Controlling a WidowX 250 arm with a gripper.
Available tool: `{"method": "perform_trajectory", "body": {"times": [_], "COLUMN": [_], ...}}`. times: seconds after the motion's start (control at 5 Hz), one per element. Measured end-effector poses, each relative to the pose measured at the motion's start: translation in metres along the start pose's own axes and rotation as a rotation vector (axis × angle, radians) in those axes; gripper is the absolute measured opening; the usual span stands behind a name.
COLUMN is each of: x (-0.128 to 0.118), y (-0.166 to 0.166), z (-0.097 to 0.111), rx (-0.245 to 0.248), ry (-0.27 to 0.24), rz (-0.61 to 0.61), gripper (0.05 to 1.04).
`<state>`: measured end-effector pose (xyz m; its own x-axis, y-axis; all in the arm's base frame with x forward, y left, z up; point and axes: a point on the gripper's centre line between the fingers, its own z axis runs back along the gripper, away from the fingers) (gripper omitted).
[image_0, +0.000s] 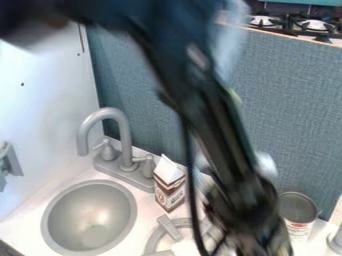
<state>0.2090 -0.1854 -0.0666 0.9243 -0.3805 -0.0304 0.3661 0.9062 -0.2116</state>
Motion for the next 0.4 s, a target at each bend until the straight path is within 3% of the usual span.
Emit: {"method": "perform_trajectory", "body": {"times": [0.2, 0.4], "x": [0.008, 0.014], "y": [0.042, 0.079], "z": [0.014, 0.026], "rx": [-0.042, -0.005], "ry": [-0.046, -0.095], "rz": [0.162, 0.303], "gripper": [0.579, 0.579]}}
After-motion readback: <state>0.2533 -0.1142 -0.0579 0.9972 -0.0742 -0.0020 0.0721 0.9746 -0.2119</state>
